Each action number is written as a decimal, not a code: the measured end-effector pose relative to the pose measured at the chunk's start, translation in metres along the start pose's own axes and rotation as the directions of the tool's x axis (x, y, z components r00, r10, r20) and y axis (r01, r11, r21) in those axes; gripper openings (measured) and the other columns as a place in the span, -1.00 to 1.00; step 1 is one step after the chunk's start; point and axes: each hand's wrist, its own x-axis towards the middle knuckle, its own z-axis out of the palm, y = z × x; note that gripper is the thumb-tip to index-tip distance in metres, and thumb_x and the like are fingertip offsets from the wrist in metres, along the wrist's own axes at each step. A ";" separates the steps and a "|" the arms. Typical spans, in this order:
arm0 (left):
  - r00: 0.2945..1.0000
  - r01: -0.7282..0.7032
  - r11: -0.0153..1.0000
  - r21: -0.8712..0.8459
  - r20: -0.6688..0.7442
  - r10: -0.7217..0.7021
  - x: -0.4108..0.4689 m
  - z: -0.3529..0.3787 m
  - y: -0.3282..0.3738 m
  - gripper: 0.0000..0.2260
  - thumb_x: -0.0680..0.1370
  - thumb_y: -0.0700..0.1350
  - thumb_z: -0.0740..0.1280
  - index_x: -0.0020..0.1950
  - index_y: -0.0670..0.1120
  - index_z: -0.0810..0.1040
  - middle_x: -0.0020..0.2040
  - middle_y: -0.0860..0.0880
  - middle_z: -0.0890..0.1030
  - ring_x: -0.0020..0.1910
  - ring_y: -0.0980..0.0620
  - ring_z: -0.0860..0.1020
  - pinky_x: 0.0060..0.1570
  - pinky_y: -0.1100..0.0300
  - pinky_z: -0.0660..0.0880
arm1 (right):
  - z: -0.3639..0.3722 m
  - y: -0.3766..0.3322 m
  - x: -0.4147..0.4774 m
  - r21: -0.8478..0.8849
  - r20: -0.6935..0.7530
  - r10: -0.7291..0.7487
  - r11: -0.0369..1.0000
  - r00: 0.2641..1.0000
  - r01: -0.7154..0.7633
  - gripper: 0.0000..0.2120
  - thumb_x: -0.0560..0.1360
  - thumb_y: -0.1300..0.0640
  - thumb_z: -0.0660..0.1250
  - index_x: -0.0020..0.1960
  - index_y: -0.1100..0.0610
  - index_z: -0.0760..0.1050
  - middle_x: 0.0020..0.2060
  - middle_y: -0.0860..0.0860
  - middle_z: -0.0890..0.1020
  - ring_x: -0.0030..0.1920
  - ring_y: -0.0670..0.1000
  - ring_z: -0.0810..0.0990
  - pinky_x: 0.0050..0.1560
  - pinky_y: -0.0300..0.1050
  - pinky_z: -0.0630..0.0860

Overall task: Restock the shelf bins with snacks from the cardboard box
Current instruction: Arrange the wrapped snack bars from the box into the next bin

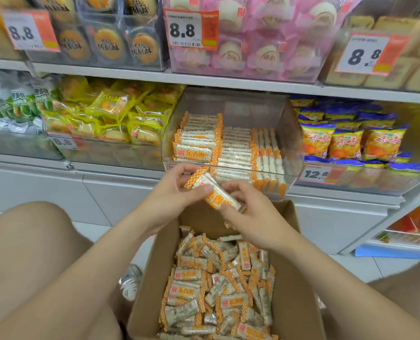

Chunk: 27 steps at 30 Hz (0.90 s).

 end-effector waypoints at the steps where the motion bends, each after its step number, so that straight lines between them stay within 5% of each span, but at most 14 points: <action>1: 0.997 -0.065 0.993 0.097 -0.034 0.069 0.003 -0.005 0.009 -0.54 0.45 0.06 0.59 0.28 0.01 0.56 0.17 0.06 0.70 0.08 0.06 0.69 0.13 0.13 0.61 | -0.009 -0.008 0.005 -0.074 -0.010 -0.043 0.996 0.999 0.042 -0.64 0.63 -0.02 0.33 0.40 -0.09 0.37 0.08 -0.18 0.63 -0.11 -0.07 0.67 -0.05 -0.01 0.62; 3: 0.961 -0.175 0.926 0.333 -0.148 0.235 0.010 -0.016 0.021 -0.70 0.54 0.09 0.52 0.19 0.03 0.56 0.13 0.07 0.65 0.04 0.09 0.65 0.08 0.16 0.59 | -0.024 -0.015 0.019 -0.305 -0.047 -0.157 0.943 0.986 0.135 -0.57 0.66 -0.02 0.31 0.50 -0.04 0.31 0.17 -0.18 0.59 0.02 -0.13 0.61 -0.01 -0.21 0.52; 6: 0.843 -0.150 0.740 0.656 -0.306 0.443 0.025 -0.035 0.025 -0.82 0.61 -0.11 0.43 0.18 -0.01 0.51 0.17 -0.01 0.51 0.08 0.05 0.54 0.15 0.13 0.49 | -0.042 -0.016 0.048 -0.502 -0.140 -0.291 0.844 0.946 0.185 -0.51 0.67 0.01 0.31 0.56 0.00 0.29 0.38 -0.06 0.53 0.35 0.02 0.48 0.33 0.00 0.46; 11: 0.831 -0.023 0.716 0.698 -0.384 0.402 0.044 -0.037 0.010 -0.68 0.60 -0.19 0.40 0.32 -0.10 0.42 0.21 -0.08 0.49 0.15 -0.08 0.52 0.05 0.16 0.40 | -0.048 -0.018 0.106 -0.650 -0.068 -0.232 0.748 0.970 0.133 -0.53 0.66 -0.01 0.35 0.54 -0.07 0.36 0.32 -0.01 0.59 0.34 0.16 0.45 0.33 0.15 0.46; 19: 0.781 0.132 0.603 0.787 -0.457 0.425 0.057 -0.033 0.017 -0.80 0.62 -0.25 0.33 0.24 -0.17 0.44 0.18 -0.16 0.53 0.15 -0.24 0.51 -0.06 0.05 0.26 | -0.024 -0.028 0.151 -0.446 0.044 0.017 0.895 0.999 0.005 -0.52 0.51 0.00 0.56 0.41 -0.07 0.56 0.25 0.01 0.64 0.29 0.03 0.58 0.31 0.00 0.48; 23: 0.796 0.173 0.615 0.769 -0.477 0.373 0.057 -0.036 0.021 -0.78 0.54 -0.29 0.34 0.12 -0.11 0.39 0.06 -0.14 0.56 0.02 -0.24 0.51 -0.11 0.00 0.29 | -0.024 -0.030 0.153 -0.280 -0.065 0.157 0.945 0.985 -0.170 -0.57 0.33 0.03 0.71 0.13 0.01 0.65 -0.03 -0.01 0.62 0.00 0.00 0.62 -0.04 -0.04 0.62; 27: 0.807 0.196 0.616 0.763 -0.482 0.340 0.056 -0.034 0.026 -0.76 0.54 -0.27 0.35 0.13 -0.10 0.37 0.05 -0.13 0.53 -0.06 -0.23 0.49 -0.14 -0.04 0.33 | -0.023 -0.028 0.152 -0.137 -0.083 0.258 0.954 0.963 -0.267 -0.64 0.31 0.09 0.72 0.03 0.05 0.66 0.08 0.00 0.60 -0.13 -0.01 0.63 -0.31 -0.14 0.52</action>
